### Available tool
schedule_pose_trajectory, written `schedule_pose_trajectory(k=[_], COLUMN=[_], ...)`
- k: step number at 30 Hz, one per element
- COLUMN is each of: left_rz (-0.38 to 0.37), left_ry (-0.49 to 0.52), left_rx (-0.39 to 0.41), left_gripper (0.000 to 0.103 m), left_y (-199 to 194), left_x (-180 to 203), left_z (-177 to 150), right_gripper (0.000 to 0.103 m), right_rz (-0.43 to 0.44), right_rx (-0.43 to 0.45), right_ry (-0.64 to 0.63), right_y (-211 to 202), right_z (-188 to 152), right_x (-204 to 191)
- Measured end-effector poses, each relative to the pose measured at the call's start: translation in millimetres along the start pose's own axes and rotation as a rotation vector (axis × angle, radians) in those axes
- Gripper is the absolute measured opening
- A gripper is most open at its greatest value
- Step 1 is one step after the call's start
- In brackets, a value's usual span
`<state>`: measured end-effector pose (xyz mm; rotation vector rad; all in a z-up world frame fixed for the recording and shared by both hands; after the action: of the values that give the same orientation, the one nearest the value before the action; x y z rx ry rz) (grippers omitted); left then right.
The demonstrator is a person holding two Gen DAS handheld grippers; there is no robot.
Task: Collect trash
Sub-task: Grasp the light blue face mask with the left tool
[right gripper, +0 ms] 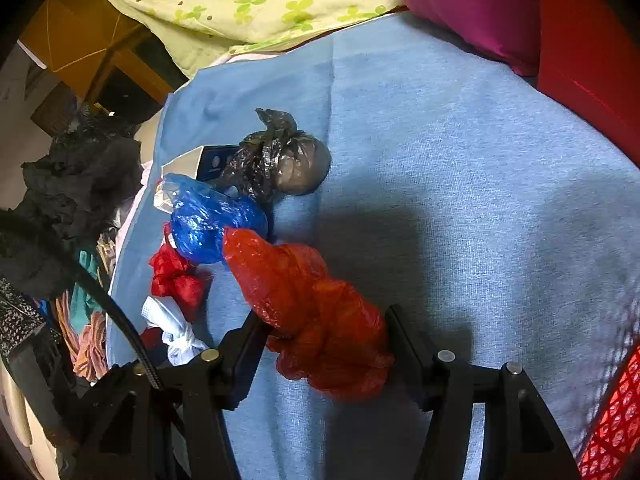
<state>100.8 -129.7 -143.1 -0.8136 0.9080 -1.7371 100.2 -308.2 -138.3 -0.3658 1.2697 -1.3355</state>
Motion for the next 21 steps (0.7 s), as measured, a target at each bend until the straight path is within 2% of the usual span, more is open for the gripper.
schedule_pose_trajectory(k=[3, 6, 9, 10, 12, 15, 21], left_rz=[0.027, 0.043, 0.058, 0.059, 0.051, 0.042, 0.045], left_ry=[-0.026, -0.093, -0.133, -0.132, -0.128, -0.126, -0.124], left_rx=[-0.012, -0.036, -0.029, -0.023, -0.018, -0.014, 0.015], left_gripper=[0.079, 0.079, 0.077, 0.075, 0.059, 0.046, 0.042], left_y=[7, 15, 14, 13, 10, 7, -10], left_x=[-2, -11, -19, -18, -16, -13, -25], left_z=[1, -2, -4, -3, -3, -4, -8], right_gripper=[0.063, 0.063, 0.063, 0.063, 0.063, 0.063, 0.062], right_rz=[0.005, 0.009, 0.017, 0.020, 0.024, 0.026, 0.029], right_rx=[0.002, 0.006, 0.009, 0.011, 0.011, 0.008, 0.013], right_ry=[-0.001, -0.002, -0.002, -0.004, -0.009, -0.020, -0.055], right_y=[-1, -1, -2, -3, -3, -2, 0], right_z=[0, 1, 2, 3, 2, 1, -1], right_x=[-1, 0, -1, -1, -3, -6, -12])
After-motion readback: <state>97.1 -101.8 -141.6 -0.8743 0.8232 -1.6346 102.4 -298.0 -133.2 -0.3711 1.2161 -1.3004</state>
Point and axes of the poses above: each gripper's, at about its wrist camera, not at the fingertips, and y roughly the way its jaws point, x to its right, z to its top, the point moved 7 cm from there along y, roughly the way its jaws point, and after that the axes turned 5 degrees about y, right-handed, at the moved point
